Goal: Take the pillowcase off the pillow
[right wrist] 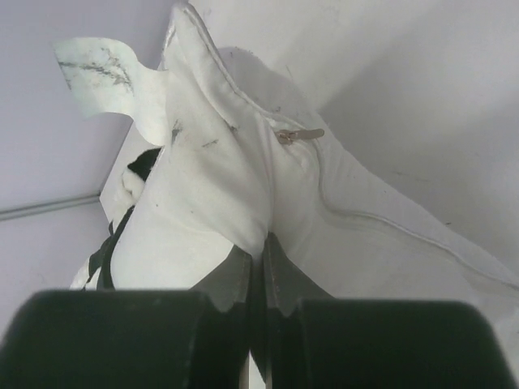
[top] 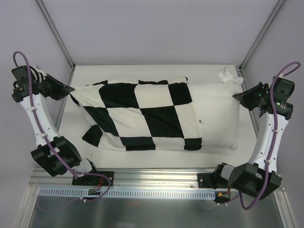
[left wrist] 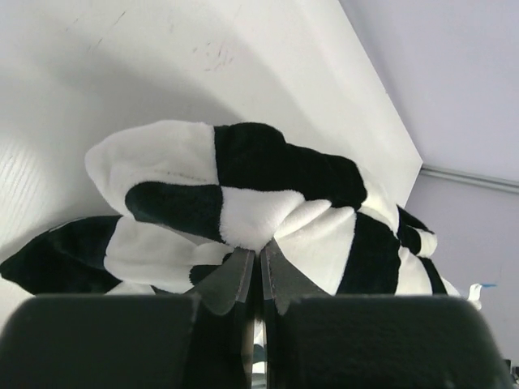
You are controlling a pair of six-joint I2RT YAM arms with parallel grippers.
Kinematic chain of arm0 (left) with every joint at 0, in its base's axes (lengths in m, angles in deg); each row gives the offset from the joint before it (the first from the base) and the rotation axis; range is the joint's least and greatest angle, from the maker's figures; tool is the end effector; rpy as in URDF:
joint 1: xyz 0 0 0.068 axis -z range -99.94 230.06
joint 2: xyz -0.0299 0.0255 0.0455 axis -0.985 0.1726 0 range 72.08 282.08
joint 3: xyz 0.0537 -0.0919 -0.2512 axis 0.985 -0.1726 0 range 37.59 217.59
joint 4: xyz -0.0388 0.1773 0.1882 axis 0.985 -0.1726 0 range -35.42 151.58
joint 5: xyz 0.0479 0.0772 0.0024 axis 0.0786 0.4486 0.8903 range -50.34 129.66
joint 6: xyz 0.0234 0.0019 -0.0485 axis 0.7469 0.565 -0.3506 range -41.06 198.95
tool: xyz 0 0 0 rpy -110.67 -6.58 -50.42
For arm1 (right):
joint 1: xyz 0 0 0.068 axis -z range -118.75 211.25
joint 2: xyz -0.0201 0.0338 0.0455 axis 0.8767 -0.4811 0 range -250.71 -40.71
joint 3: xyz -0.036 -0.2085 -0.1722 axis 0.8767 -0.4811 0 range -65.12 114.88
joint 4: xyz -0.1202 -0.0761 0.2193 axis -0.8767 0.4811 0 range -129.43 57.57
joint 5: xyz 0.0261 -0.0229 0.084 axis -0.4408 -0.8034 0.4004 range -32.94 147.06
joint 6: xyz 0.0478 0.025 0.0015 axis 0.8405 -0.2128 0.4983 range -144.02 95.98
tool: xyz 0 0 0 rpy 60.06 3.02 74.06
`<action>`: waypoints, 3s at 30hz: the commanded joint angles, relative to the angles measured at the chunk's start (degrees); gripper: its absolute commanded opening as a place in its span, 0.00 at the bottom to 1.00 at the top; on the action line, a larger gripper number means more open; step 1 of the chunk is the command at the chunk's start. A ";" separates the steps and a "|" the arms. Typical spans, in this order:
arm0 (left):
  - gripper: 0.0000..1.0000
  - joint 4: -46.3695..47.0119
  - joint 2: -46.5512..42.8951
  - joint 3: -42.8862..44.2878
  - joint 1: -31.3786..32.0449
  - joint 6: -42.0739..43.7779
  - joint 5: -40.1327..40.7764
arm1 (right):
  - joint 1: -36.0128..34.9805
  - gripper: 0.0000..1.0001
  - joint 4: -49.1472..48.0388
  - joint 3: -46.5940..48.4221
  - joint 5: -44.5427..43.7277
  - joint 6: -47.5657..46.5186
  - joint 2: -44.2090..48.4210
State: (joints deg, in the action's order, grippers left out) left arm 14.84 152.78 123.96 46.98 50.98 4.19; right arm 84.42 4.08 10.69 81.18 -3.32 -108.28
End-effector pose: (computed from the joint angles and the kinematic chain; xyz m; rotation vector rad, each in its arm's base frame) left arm 0.2566 0.1425 0.3904 -0.8366 2.0453 -0.6541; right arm 0.2263 -0.0811 0.3905 0.5811 2.0775 0.4343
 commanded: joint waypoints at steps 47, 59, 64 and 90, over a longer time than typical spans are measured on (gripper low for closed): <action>0.00 9.83 -11.26 -29.51 52.95 -2.71 18.84 | -21.16 0.01 -9.24 -18.08 -14.34 -7.53 2.17; 0.00 5.17 -23.04 -24.24 15.54 0.28 9.63 | 1.07 0.01 -7.56 -3.04 -12.36 0.02 6.14; 0.00 3.85 -23.84 -20.89 3.47 -2.18 3.57 | 3.80 0.01 -7.73 -4.52 -9.27 0.91 5.87; 0.19 8.42 -18.04 -12.00 3.37 -8.69 -2.22 | 0.29 0.55 -5.72 0.84 -7.16 -1.19 2.98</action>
State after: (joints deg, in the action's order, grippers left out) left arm 15.58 134.31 114.36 53.67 42.24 -1.77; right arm 83.31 3.20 12.20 82.27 -1.81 -102.66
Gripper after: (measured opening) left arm 0.134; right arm 0.464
